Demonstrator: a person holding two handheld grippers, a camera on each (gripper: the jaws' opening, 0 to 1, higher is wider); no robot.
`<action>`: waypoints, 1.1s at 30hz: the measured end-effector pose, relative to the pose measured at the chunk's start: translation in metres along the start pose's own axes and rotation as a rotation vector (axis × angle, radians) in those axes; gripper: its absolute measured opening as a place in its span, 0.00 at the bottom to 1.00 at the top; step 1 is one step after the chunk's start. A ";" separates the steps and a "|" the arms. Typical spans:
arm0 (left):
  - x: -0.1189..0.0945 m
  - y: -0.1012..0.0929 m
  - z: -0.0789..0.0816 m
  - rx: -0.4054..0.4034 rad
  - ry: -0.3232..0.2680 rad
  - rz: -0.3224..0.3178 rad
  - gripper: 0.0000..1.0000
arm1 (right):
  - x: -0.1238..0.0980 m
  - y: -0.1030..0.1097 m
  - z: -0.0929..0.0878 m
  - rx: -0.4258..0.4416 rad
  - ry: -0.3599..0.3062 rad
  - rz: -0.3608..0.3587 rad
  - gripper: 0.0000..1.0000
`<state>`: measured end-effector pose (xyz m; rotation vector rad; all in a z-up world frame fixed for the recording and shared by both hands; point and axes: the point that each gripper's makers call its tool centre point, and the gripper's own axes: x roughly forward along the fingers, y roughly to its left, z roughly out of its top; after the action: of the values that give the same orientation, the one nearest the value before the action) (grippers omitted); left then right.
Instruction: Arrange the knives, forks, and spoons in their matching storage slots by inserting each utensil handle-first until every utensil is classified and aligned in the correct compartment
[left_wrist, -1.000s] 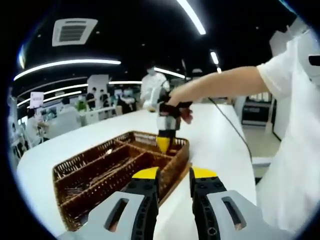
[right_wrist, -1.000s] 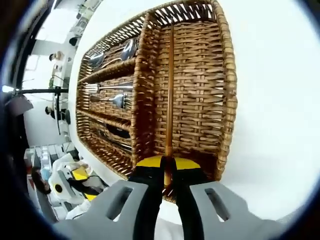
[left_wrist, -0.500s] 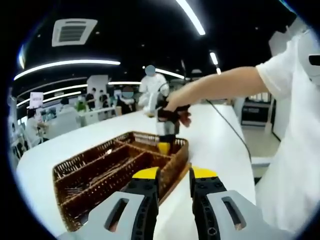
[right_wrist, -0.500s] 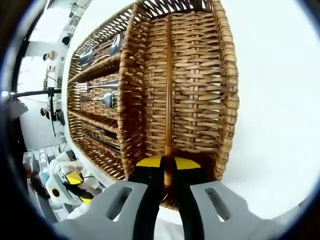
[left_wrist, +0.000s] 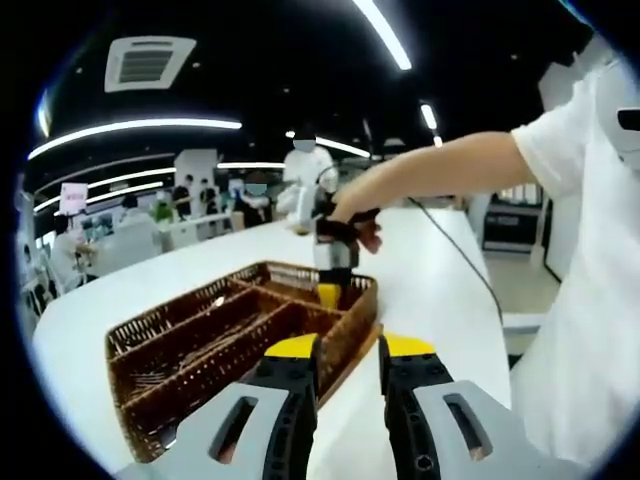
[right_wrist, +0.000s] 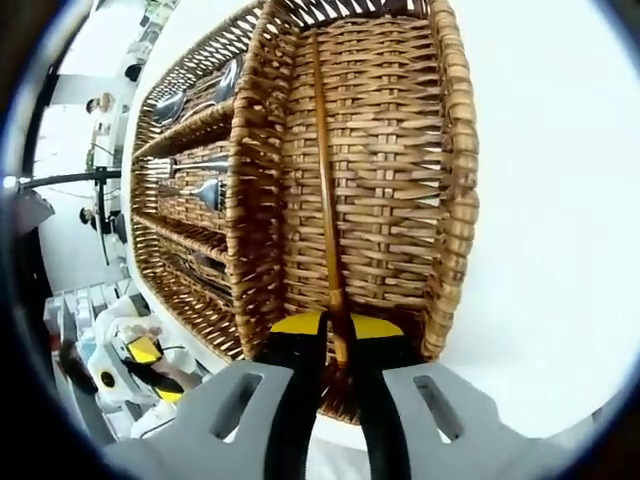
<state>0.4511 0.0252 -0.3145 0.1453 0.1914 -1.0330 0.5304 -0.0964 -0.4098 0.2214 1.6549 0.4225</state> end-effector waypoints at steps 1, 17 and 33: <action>0.000 0.000 0.000 -0.001 0.000 0.000 0.22 | 0.000 0.000 0.000 -0.002 0.002 0.002 0.10; 0.000 -0.002 0.000 0.001 0.010 0.008 0.22 | -0.011 0.002 0.038 -0.091 -0.066 -0.083 0.11; -0.002 0.004 -0.002 -0.002 0.020 0.019 0.22 | -0.005 -0.002 0.063 -0.151 -0.061 -0.186 0.09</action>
<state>0.4533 0.0287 -0.3157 0.1552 0.2087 -1.0127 0.5935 -0.0915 -0.4111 -0.0321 1.5599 0.3936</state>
